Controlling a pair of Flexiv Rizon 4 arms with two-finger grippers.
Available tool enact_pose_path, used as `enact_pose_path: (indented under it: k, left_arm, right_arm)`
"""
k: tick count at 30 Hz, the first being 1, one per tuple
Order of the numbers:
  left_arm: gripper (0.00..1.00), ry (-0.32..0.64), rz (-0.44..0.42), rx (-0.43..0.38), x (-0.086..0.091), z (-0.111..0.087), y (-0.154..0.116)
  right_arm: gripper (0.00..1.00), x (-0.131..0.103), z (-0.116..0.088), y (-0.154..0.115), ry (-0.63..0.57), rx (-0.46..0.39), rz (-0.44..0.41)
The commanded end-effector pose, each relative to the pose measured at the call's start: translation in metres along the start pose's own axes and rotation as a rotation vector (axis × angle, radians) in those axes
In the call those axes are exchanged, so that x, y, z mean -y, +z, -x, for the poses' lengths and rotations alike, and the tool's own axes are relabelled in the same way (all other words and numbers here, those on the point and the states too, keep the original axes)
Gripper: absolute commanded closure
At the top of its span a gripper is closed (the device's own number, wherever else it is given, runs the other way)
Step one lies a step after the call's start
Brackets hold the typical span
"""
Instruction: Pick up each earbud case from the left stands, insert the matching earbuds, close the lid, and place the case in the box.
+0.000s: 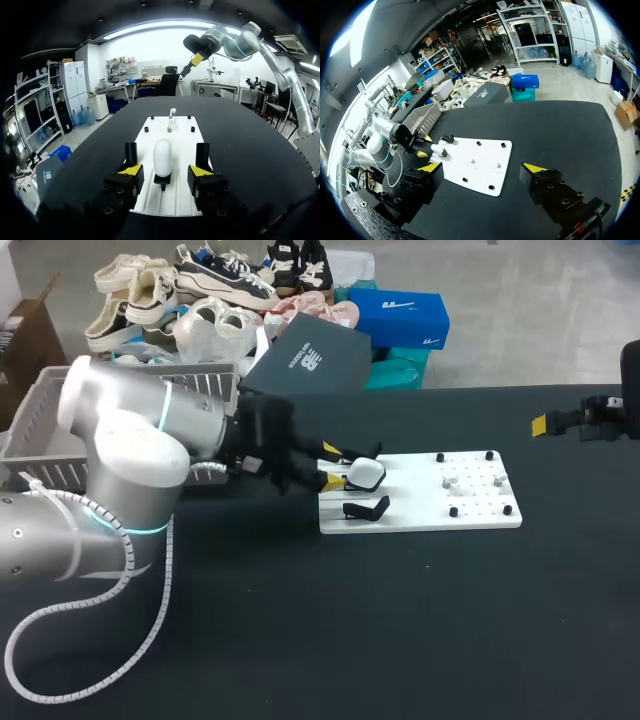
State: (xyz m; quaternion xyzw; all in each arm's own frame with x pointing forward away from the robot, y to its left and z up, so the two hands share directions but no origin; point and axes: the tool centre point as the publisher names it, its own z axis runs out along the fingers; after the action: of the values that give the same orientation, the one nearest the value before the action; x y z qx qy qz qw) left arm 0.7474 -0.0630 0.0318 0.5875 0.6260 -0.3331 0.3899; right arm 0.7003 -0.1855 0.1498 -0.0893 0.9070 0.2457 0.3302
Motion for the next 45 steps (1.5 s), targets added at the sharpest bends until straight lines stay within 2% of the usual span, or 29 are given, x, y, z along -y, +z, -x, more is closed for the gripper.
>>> enact_pose_path:
  k: [1, 8, 17, 26, 34, 45]
  left_arm:
    - [0.42, -0.001, 0.009, 0.001, 0.0, -0.004, 0.009]
    - [0.44, -0.006, 0.012, -0.003, -0.003, -0.003, 0.017]
    - [0.39, -0.013, -0.005, -0.011, -0.007, -0.001, 0.028]
    - [0.41, -0.01, -0.014, -0.012, -0.014, 0.0, 0.031]
    - [0.41, 0.008, -0.048, -0.015, -0.009, -0.001, 0.029]
    - [0.4, 0.004, -0.05, -0.014, -0.008, 0.0, 0.033]
  right_arm:
    - [0.0, 0.001, 0.0, 0.0, -0.001, -0.001, 0.004]
    - [0.0, 0.001, 0.0, 0.0, -0.001, -0.001, 0.004]
    - [0.0, 0.001, 0.0, 0.0, -0.001, -0.001, 0.004]
    - [0.0, 0.001, 0.0, 0.0, -0.001, -0.001, 0.004]
    - [0.0, 0.001, 0.0, 0.0, -0.001, -0.001, 0.004]
    - [0.0, 0.001, 0.0, 0.0, -0.001, -0.001, 0.004]
